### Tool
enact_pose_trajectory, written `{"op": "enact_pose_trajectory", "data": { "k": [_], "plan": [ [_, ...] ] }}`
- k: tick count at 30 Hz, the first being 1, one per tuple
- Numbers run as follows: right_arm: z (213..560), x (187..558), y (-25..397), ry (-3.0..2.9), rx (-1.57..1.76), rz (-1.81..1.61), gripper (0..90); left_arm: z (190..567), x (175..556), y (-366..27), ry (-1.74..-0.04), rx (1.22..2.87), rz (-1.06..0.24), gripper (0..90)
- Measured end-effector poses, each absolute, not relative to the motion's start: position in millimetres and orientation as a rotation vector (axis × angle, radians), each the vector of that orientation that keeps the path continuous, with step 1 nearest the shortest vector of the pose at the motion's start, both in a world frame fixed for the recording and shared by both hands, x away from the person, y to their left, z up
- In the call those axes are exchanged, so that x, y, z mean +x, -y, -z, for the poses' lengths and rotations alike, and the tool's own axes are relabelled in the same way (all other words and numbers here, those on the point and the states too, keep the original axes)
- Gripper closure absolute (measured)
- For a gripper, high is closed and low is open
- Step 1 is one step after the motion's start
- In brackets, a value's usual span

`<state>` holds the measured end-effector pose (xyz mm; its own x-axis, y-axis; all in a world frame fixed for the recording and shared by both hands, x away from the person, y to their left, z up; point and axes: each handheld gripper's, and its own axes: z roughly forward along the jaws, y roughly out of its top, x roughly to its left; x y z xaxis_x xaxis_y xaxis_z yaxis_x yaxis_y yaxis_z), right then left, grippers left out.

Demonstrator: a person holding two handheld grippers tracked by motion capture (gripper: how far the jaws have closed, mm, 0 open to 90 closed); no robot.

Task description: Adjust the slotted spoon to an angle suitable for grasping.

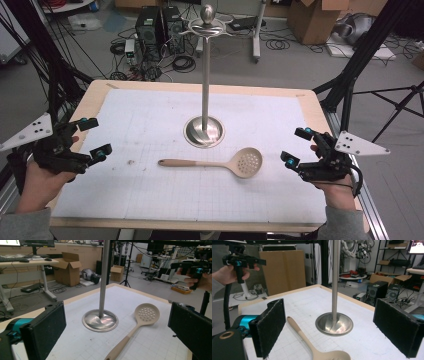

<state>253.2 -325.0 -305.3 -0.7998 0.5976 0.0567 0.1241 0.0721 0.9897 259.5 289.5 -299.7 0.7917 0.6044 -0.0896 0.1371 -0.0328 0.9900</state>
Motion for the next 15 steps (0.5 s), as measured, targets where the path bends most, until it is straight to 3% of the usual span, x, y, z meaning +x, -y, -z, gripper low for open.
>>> {"op": "enact_pose_trajectory", "data": {
  "k": [15],
  "plan": [
    [307.6,266.5,299.9,-2.034,0.688,-1.789,7.4,302.5,249.5,-293.7,-0.620,1.592,-0.467,2.0]
  ]
}}
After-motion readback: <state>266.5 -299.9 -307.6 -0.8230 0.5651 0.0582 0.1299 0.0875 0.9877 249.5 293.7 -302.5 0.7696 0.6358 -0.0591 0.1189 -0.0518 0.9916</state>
